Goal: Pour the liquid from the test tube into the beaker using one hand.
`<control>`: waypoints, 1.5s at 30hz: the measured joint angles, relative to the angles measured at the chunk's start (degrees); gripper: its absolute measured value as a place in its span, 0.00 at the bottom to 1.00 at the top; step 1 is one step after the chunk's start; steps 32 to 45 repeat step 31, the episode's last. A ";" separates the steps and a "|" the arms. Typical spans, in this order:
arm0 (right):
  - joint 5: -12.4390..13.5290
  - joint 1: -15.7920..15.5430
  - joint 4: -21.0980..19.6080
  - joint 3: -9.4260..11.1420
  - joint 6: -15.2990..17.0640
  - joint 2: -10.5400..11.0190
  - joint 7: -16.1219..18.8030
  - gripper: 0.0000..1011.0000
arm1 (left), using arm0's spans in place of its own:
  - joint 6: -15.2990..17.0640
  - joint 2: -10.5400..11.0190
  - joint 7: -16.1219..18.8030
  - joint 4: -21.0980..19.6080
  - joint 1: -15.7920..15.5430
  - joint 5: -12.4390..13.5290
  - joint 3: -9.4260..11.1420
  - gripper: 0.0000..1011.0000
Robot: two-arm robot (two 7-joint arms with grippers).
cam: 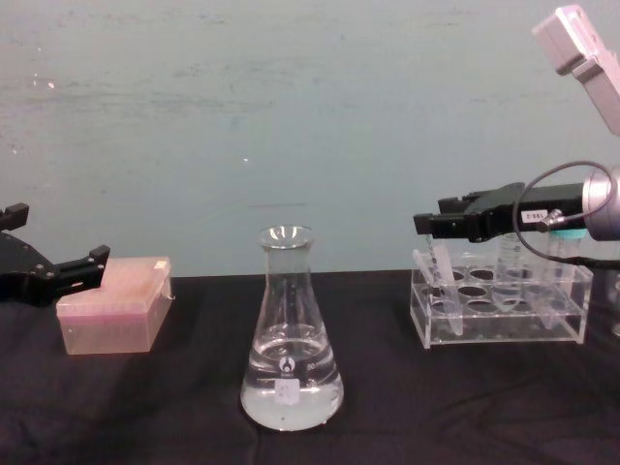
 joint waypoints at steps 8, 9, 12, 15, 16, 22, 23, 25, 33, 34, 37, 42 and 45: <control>0.06 -0.04 -0.04 0.05 0.04 0.00 -0.01 0.74 | 0.00 0.00 0.00 0.00 0.00 0.00 0.00 0.99; 0.07 -0.05 -0.04 0.04 0.05 0.00 -0.01 0.78 | 0.00 0.00 0.00 0.00 0.00 0.00 0.00 0.99; 0.07 -0.07 -0.04 0.05 0.05 0.00 -0.02 0.86 | -0.01 0.00 0.00 0.00 0.00 0.00 0.00 0.99; 0.07 -0.08 -0.05 0.04 0.05 0.00 -0.03 0.94 | 0.00 0.00 0.00 0.00 0.00 0.00 0.00 0.99; 0.07 -0.08 -0.05 0.05 0.05 0.00 -0.03 0.96 | 0.00 0.00 0.00 0.00 0.00 0.00 0.00 0.99; 0.07 -0.08 -0.05 0.05 0.05 0.00 -0.05 0.99 | 0.00 0.00 0.00 0.00 0.00 0.00 0.00 0.99; 0.07 -0.08 -0.05 0.04 0.05 0.00 -0.05 0.99 | 0.00 0.00 0.00 0.00 0.00 0.00 0.00 0.99; 0.07 -0.08 -0.05 0.05 0.05 0.00 -0.05 0.99 | 0.00 0.00 0.00 0.00 0.00 0.00 0.00 0.99; 0.07 -0.08 -0.05 0.04 0.05 0.00 -0.06 0.99 | 0.00 0.00 0.00 0.00 0.00 0.00 0.00 0.99; 0.07 -0.08 -0.05 0.04 0.05 0.00 -0.06 0.99 | 0.00 0.00 0.00 0.00 0.00 0.00 0.00 0.99; 0.07 -0.08 -0.05 0.04 0.05 0.00 -0.06 0.99 | 0.00 0.00 0.00 0.00 0.00 0.00 0.00 0.99; 0.07 -0.08 -0.05 0.04 0.05 0.00 -0.06 0.99 | 0.00 0.00 0.00 0.00 0.00 0.00 0.00 0.99; 0.07 -0.08 -0.05 0.04 0.05 0.00 -0.06 0.99 | 0.00 0.00 0.00 0.00 0.00 0.00 0.00 0.99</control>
